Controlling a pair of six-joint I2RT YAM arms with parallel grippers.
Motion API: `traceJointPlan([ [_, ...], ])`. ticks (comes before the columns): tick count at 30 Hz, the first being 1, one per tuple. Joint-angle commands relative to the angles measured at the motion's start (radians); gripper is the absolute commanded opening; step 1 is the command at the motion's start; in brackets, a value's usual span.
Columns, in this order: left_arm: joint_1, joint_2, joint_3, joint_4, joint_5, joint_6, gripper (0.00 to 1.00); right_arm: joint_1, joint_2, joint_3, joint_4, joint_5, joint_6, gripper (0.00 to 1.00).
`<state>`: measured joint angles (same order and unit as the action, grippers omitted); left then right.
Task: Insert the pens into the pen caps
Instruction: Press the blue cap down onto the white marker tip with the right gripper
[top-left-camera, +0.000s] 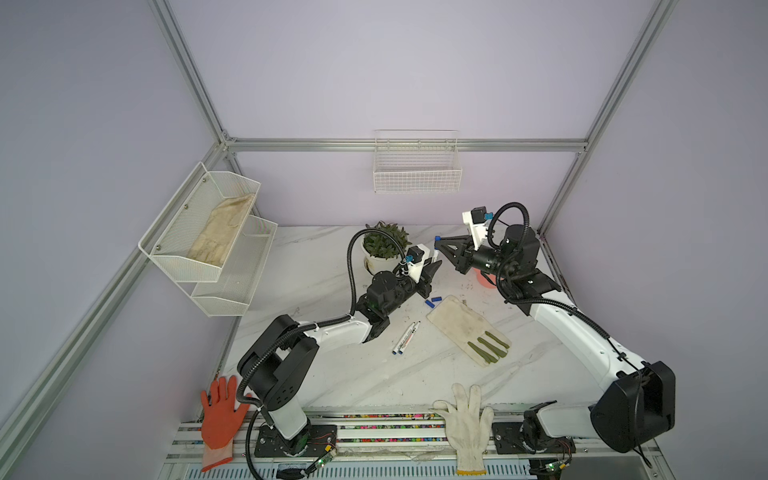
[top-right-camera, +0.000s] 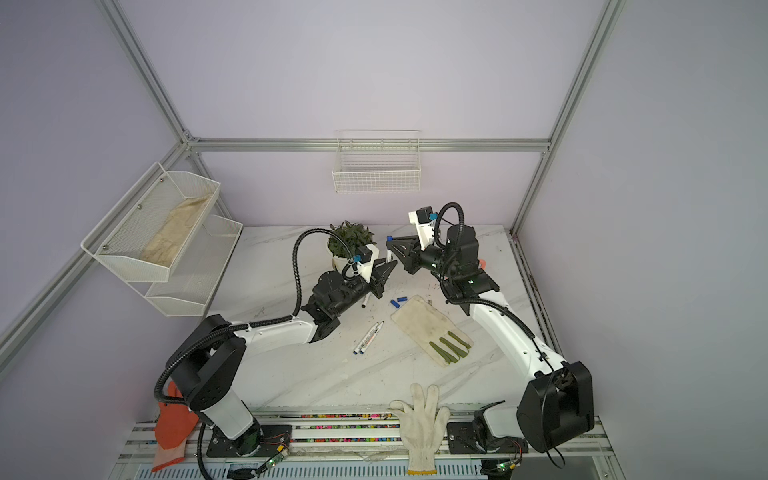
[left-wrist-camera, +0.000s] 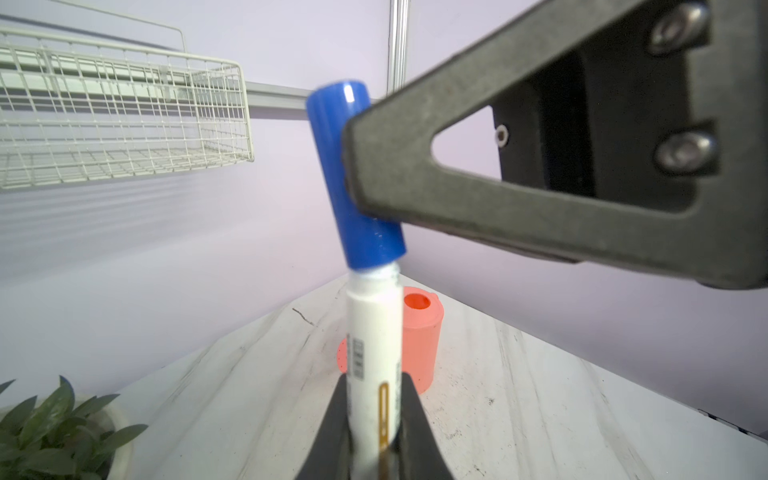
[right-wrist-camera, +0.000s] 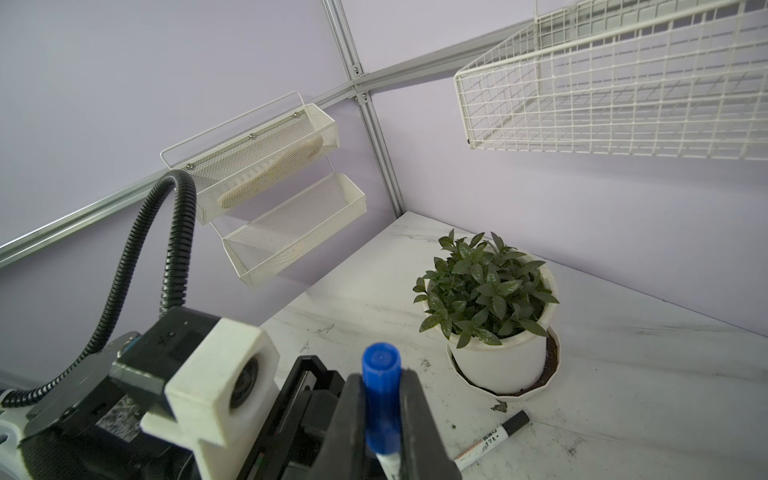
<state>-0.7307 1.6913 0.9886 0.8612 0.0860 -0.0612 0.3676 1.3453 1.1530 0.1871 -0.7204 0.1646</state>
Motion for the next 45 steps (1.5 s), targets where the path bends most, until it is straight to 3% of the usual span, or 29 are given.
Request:
traceJointPlan([
  [1, -0.005, -0.032, 0.007, 0.213, -0.049, 0.086, 0.0, 0.041, -0.019, -0.013, -0.152, -0.059, -0.021, 0.17],
  [7, -0.006, -0.032, -0.009, 0.213, -0.068, 0.1, 0.0, 0.042, -0.045, 0.011, -0.156, 0.016, -0.044, 0.35],
  [15, -0.007, -0.03, -0.06, 0.211, -0.091, 0.097, 0.0, 0.042, -0.07, 0.037, -0.182, 0.103, -0.061, 0.43],
  [21, -0.01, -0.026, -0.107, 0.194, -0.1, 0.057, 0.0, 0.042, -0.089, 0.096, -0.187, 0.148, -0.09, 0.43],
  [30, -0.036, -0.025, -0.16, 0.196, -0.135, 0.032, 0.0, 0.056, -0.019, 0.136, -0.133, 0.078, -0.026, 0.43],
  [37, -0.04, -0.024, -0.154, 0.2, -0.141, 0.034, 0.0, 0.098, 0.023, 0.146, -0.165, 0.098, -0.039, 0.41],
  [45, -0.041, -0.025, -0.151, 0.2, -0.138, 0.035, 0.0, 0.099, 0.055, 0.13, -0.2, 0.144, -0.061, 0.31],
])
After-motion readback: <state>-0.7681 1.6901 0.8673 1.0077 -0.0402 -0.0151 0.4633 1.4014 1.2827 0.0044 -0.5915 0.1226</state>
